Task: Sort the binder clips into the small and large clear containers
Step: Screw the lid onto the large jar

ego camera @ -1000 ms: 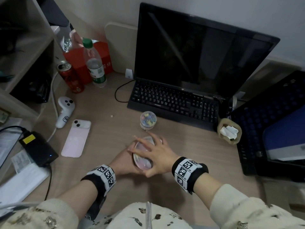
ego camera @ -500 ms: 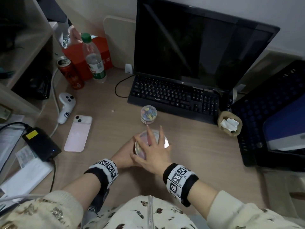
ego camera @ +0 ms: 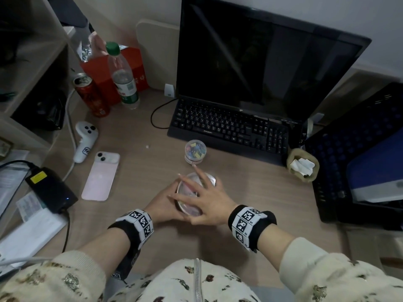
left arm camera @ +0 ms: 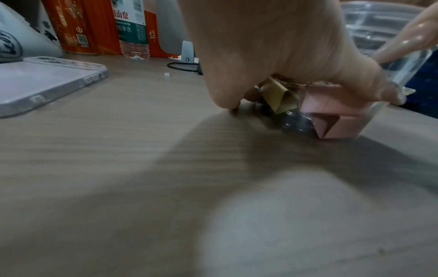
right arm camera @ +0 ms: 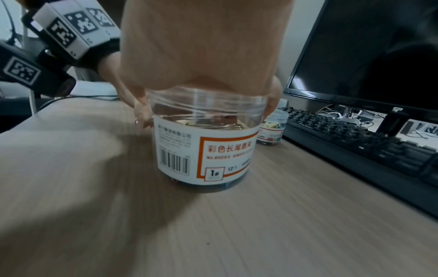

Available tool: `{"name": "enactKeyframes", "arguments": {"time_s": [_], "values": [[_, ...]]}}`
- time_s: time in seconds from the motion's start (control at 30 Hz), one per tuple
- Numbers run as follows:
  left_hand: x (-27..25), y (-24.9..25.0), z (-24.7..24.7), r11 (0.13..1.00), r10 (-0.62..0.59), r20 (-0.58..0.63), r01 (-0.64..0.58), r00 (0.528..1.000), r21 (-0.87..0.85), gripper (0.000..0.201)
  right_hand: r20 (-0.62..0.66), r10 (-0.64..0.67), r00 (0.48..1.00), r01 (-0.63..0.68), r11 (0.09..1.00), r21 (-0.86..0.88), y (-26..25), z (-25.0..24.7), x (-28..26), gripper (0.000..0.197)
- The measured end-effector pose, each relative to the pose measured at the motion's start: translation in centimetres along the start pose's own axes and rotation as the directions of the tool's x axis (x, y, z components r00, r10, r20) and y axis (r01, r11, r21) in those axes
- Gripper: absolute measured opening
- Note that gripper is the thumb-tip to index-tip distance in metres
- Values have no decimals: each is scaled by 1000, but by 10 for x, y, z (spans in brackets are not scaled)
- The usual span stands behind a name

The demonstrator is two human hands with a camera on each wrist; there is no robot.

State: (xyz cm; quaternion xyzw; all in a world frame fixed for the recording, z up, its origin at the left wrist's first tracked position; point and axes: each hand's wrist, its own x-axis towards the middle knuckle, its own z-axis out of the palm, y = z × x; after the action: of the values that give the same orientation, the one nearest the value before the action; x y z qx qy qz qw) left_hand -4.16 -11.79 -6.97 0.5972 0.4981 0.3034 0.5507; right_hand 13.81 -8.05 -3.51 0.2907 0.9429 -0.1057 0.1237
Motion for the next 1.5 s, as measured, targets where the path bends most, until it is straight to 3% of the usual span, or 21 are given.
{"name": "enactKeyframes", "arguments": {"time_s": [0.17, 0.3, 0.37, 0.53, 0.6, 0.73, 1.1, 1.5], "values": [[0, -1, 1, 1000, -9, -26, 10, 1000, 13, 107, -4, 75, 997, -74, 996, 50, -6, 1, 1, 69], [4, 8, 6, 999, 40, -17, -39, 999, 26, 85, 18, 304, 952, -304, 941, 147, -29, 0, 2, 66], [5, 13, 7, 997, 71, -2, -71, 997, 37, 78, 22, 347, 937, -347, 929, 129, -36, -1, 4, 66], [6, 8, 6, 997, 52, 36, -54, 998, 56, 83, 62, 329, 942, -335, 926, 172, -34, -8, 1, 71], [4, 5, 4, 998, 16, 21, -18, 1000, 58, 95, 102, 252, 962, -268, 944, 193, -23, -12, -2, 80], [4, 5, 3, 999, 34, 30, -35, 999, 31, 107, 121, 131, 984, -139, 988, 68, 3, -20, -2, 97], [4, 8, 1, 997, 66, 34, -68, 997, 49, 97, 95, 160, 983, -177, 959, 222, 3, -18, 2, 103], [1, 14, 3, 994, 86, 26, -88, 996, 64, 101, 77, 199, 977, -212, 944, 253, -1, -20, -1, 106]]}}
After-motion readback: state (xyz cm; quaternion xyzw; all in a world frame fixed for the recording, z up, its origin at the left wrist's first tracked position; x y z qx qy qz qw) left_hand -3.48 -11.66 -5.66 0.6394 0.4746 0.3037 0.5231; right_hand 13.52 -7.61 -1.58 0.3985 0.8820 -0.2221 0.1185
